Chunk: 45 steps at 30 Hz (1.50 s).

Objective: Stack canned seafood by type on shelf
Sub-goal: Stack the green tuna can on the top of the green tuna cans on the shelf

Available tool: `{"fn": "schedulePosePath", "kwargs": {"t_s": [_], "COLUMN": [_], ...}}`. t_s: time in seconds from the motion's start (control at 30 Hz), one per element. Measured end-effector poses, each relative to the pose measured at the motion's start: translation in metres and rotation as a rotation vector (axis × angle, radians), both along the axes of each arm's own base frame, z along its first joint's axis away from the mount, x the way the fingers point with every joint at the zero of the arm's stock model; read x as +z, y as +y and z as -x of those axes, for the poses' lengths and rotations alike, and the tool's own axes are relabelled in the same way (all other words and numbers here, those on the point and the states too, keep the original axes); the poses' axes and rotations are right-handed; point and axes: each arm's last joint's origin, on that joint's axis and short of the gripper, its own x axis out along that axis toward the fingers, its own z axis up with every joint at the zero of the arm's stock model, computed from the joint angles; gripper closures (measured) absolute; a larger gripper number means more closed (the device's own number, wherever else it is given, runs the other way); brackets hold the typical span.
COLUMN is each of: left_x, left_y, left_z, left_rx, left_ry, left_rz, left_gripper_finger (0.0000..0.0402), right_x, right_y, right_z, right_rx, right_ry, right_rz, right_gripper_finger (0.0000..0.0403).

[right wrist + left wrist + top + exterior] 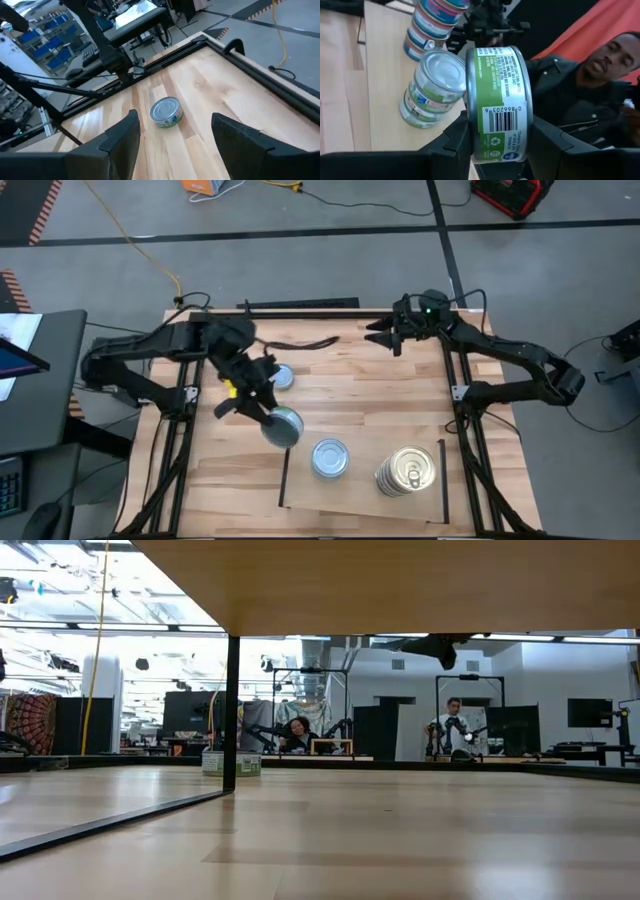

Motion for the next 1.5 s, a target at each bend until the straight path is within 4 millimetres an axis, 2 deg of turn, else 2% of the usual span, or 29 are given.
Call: {"fn": "schedulePosePath", "kwargs": {"t_s": [0.17, 0.33, 0.6, 0.73, 1.03, 1.2, 1.33, 1.5], "left_x": [0.013, 0.019, -0.002, -0.011, -0.005, -0.013, -0.02, -0.021], "left_y": [0.001, 0.001, -0.004, -0.012, -0.028, -0.035, -0.036, -0.036], "left_z": [-0.033, -0.061, -0.099, -0.107, -0.11, -0.12, -0.127, -0.124], "left_rx": [0.015, 0.01, 0.009, -0.011, 0.028, 0.054, 0.044, 0.044], "left_ry": [0.081, 0.112, 0.253, 0.298, 0.279, 0.306, 0.346, 0.384], "left_rz": [0.029, 0.079, 0.159, 0.176, 0.204, 0.215, 0.241, 0.245], "left_gripper_finger": [0.0267, 0.0267, 0.0261, 0.026, 0.0258, 0.0257, 0.0256, 0.0256], "right_x": [0.012, 0.017, 0.021, 0.022, 0.021, 0.021, 0.021, 0.021], "right_y": [0.0, 0.009, 0.023, 0.025, 0.026, 0.026, 0.028, 0.029], "right_z": [0.012, 0.019, 0.029, 0.032, 0.032, 0.032, 0.03, 0.03], "right_rx": [-0.02, -0.003, 0.026, 0.029, 0.03, 0.033, 0.046, 0.049], "right_ry": [-0.034, -0.017, 0.029, 0.037, 0.04, 0.039, 0.041, 0.04], "right_rz": [0.054, 0.079, 0.108, 0.117, 0.115, 0.114, 0.113, 0.118], "right_gripper_finger": [0.0133, 0.0133, 0.0133, 0.0133, 0.0133, 0.0133, 0.0133, 0.0133]}}
